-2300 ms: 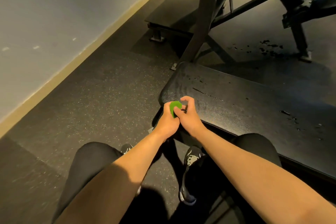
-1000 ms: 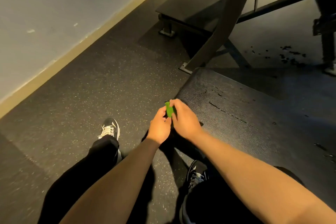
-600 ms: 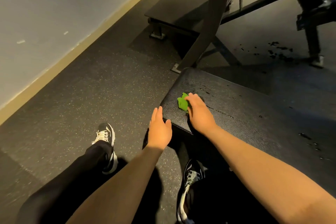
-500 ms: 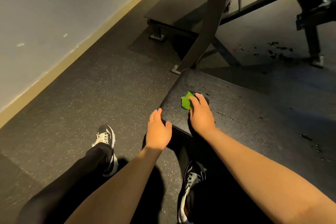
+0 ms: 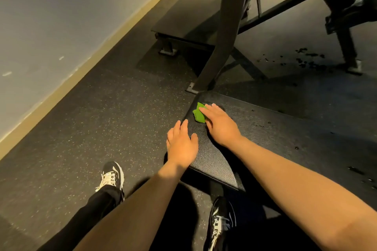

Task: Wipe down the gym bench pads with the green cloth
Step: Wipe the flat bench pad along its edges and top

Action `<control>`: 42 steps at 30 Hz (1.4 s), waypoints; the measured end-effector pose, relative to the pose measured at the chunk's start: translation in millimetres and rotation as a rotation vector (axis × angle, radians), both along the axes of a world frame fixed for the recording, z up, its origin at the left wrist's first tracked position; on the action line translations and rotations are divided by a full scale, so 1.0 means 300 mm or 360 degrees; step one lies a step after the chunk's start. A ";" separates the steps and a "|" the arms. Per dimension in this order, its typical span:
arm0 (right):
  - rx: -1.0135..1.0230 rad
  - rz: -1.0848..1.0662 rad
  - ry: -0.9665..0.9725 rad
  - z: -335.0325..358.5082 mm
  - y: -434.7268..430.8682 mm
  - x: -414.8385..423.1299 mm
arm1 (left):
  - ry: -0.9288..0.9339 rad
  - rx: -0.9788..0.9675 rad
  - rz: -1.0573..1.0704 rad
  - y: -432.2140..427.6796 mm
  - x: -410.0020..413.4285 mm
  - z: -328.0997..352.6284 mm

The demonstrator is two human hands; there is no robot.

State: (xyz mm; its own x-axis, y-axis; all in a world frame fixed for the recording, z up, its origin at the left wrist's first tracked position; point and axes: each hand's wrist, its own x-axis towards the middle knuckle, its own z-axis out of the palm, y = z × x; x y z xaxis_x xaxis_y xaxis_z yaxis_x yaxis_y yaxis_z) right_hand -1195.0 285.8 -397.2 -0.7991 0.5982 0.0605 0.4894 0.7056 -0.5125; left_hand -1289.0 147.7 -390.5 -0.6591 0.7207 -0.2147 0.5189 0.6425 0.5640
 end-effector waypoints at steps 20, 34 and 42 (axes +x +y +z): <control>0.0047 -0.0128 0.0017 0.001 0.216 -0.132 | 0.0478 -0.0146 0.0042 0.053 0.041 -0.050; 0.0086 -0.0146 0.0090 0.009 0.163 -0.065 | 0.0640 -0.0069 -0.0056 0.053 0.037 -0.094; 0.0201 -0.0779 -0.0023 -0.010 0.199 0.036 | 0.0779 -0.0068 -0.0129 0.043 0.040 -0.101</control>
State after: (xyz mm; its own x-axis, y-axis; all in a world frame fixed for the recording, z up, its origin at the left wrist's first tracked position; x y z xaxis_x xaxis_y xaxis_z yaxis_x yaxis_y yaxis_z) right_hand -1184.3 345.6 -400.1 -0.4279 0.8917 0.1475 0.7849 0.4475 -0.4285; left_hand -1276.9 160.6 -421.0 -0.6321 0.7711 0.0756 0.7654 0.6062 0.2161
